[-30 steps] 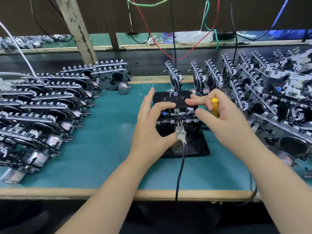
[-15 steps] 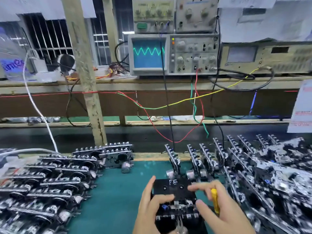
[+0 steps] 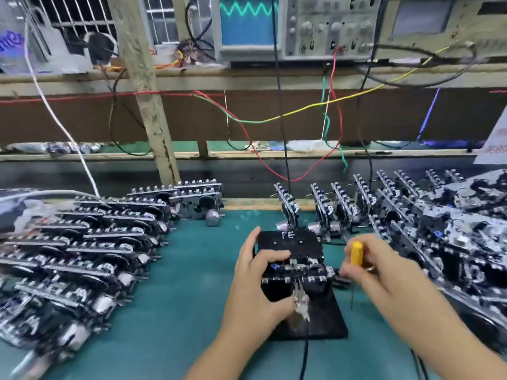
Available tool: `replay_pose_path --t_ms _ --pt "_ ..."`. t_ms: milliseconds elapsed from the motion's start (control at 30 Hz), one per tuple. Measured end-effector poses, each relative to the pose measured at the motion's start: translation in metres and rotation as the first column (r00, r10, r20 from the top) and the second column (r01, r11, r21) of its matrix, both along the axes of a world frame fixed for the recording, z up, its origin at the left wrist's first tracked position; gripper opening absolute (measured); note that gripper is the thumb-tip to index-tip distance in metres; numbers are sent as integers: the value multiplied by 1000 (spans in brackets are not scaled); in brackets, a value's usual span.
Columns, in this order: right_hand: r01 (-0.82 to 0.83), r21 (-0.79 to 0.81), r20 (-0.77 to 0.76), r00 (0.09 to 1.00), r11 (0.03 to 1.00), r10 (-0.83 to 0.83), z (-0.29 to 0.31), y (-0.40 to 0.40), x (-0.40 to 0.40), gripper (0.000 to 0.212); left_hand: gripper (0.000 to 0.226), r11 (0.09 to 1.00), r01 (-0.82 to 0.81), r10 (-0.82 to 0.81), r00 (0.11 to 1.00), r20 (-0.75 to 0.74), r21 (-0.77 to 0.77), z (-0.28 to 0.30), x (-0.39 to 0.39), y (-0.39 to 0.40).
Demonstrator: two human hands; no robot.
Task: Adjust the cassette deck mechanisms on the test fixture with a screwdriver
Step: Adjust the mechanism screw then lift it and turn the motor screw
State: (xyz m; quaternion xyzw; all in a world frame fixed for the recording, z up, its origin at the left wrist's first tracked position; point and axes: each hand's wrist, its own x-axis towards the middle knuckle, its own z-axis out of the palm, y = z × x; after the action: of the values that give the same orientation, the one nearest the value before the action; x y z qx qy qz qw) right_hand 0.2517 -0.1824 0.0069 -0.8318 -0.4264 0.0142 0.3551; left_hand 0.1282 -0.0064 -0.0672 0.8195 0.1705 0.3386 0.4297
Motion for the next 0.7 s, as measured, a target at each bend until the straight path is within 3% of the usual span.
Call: replay_pose_path --t_ms 67,167,233,467,700 --pt "19 254 129 990 967 -53 19 4 -1 22 69 1000 5 -4 1000 -9 20 1 1 3" --pt "-115 465 -2 991 878 131 27 19 -5 21 68 1000 -5 6 999 -34 30 -6 -2 3" --pt "-174 489 -113 959 854 261 26 33 -9 22 66 999 -1 2 1000 -20 36 -9 -3 3" --pt "-232 448 -21 963 863 270 20 55 -14 15 66 1000 10 -10 1000 0 28 -7 -3 2" --pt "-263 521 -53 940 812 338 23 60 -14 16 68 1000 12 -12 1000 -20 20 -5 -3 1"
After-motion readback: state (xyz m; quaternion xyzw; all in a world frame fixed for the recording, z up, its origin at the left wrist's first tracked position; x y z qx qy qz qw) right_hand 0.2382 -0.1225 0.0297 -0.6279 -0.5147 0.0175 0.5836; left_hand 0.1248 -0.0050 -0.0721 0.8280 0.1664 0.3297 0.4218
